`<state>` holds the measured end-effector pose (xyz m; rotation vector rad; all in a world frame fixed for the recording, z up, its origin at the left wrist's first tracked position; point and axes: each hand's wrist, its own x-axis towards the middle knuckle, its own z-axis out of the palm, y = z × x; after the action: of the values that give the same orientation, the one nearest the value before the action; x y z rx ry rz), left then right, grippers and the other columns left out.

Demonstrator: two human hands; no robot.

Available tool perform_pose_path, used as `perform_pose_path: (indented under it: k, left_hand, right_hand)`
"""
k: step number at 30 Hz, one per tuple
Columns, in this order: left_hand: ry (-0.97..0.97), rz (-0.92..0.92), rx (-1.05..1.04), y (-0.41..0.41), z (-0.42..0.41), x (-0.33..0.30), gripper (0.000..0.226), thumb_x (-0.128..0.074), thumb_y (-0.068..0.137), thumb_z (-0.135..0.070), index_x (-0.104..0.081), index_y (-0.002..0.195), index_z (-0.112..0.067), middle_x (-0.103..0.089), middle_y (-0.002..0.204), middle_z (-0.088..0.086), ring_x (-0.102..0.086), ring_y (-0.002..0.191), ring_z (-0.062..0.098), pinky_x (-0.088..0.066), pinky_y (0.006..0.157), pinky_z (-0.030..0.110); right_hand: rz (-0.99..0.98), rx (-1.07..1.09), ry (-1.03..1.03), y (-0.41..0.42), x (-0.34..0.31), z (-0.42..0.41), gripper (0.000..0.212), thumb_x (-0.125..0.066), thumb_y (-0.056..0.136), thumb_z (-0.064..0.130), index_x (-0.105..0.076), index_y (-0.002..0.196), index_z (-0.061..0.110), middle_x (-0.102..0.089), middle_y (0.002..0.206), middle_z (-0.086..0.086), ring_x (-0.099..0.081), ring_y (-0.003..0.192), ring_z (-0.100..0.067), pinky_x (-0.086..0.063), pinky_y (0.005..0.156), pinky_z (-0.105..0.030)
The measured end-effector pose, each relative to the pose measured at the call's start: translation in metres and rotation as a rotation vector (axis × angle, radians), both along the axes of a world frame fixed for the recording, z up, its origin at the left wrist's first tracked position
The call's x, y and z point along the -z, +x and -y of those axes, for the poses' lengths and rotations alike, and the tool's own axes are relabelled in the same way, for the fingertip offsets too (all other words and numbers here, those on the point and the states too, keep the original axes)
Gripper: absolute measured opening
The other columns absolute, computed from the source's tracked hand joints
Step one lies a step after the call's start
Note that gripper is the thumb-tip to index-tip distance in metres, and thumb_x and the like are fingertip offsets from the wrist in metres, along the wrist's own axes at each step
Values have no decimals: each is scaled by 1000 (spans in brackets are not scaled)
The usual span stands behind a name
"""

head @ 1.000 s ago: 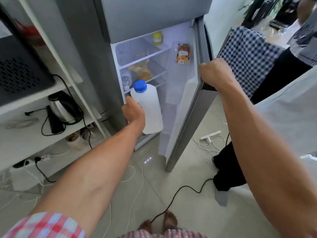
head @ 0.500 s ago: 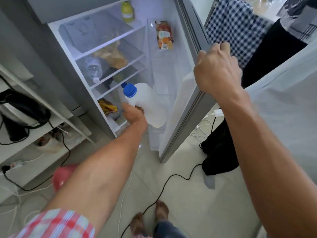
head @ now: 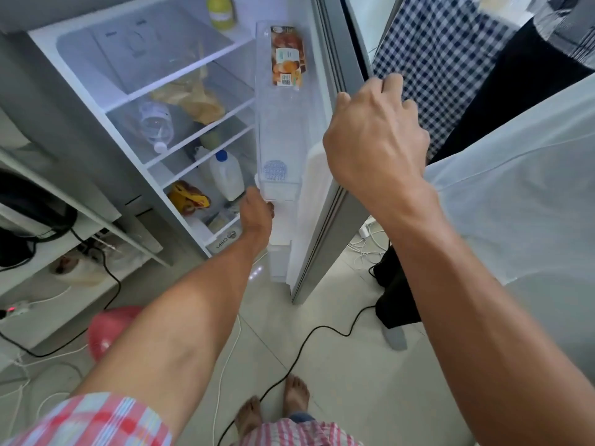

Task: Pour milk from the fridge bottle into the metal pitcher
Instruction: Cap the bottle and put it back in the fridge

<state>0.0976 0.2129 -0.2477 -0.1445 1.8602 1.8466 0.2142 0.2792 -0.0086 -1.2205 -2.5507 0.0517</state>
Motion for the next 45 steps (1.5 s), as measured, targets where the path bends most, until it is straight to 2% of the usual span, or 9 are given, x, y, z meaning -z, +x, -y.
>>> perform_pose_path:
  k: [6, 12, 16, 20, 29, 32, 36, 40, 45]
  left_hand:
    - [-93, -69, 127, 8, 6, -8, 32, -34, 97, 4, -51, 75, -11, -52, 68, 2, -46, 61, 12, -42, 57, 24]
    - [-140, -233, 122, -3, 38, -38, 25, -44, 98, -22, -57, 83, -8, -63, 84, 18, -60, 77, 31, -53, 64, 41]
    - [-97, -281, -28, -10, 61, -78, 26, -43, 95, -21, -59, 77, -13, -61, 74, 5, -55, 70, 20, -45, 56, 26]
    - [-109, -371, -111, -31, 84, -103, 43, -47, 78, -43, -73, 85, -8, -71, 88, 12, -64, 84, 29, -55, 78, 45]
    - [-148, -366, -176, -67, 109, -148, 32, -43, 102, -18, -52, 72, -12, -47, 71, 1, -42, 67, 15, -40, 61, 23]
    - [-118, -354, -215, -84, 118, -153, 34, -42, 102, -22, -44, 68, -14, -44, 74, 5, -38, 66, 17, -36, 45, 15]
    - [-147, -386, -287, -101, 132, -160, 40, -45, 99, -31, -43, 61, -17, -49, 70, 5, -42, 66, 19, -37, 50, 20]
    - [-165, -446, -368, -106, 145, -163, 43, -46, 105, -31, -50, 65, -15, -52, 67, -2, -46, 65, 15, -37, 60, 30]
    - [-183, -486, -473, -97, 150, -176, 47, -42, 108, -36, -34, 67, -15, -35, 65, 1, -35, 59, 14, -30, 46, 19]
  right_hand:
    - [-1, -16, -49, -1, -3, 2, 34, -38, 108, 23, -50, 134, 5, -46, 137, -10, -51, 121, -34, -33, 77, -41]
    - [-83, -74, -333, -10, -5, 6, 48, -47, 99, 14, -41, 144, 0, -44, 145, -18, -48, 130, -41, -37, 85, -40]
    - [-124, -195, -591, -20, -9, 14, 61, -44, 93, 11, -29, 148, -10, -25, 157, -32, -23, 147, -50, -30, 116, -58]
    - [-138, -274, -684, -34, -12, 28, 61, -42, 104, 29, -28, 151, -7, -8, 165, -32, -18, 150, -53, -26, 119, -56]
    - [-281, -377, -579, -100, 21, 63, 76, -20, 98, 63, -58, 130, 5, -38, 155, -15, -29, 145, -34, -37, 110, -50]
    - [-315, -453, -416, -119, 38, 64, 65, -13, 98, 52, -63, 109, 13, -56, 129, -14, -31, 142, -30, -39, 109, -40]
    - [-558, -616, -53, -132, 52, 62, 22, -51, 105, 10, -61, 88, 0, -59, 93, -19, -55, 108, -45, -43, 110, -51]
    - [-464, -672, -52, -155, 62, 61, 35, -44, 111, 19, -61, 124, -8, -62, 131, -24, -46, 135, -44, -30, 121, -42]
    - [-295, -717, -102, -180, 69, 57, 56, -30, 113, 32, -30, 162, 4, -26, 170, -9, -13, 159, -25, -41, 113, -43]
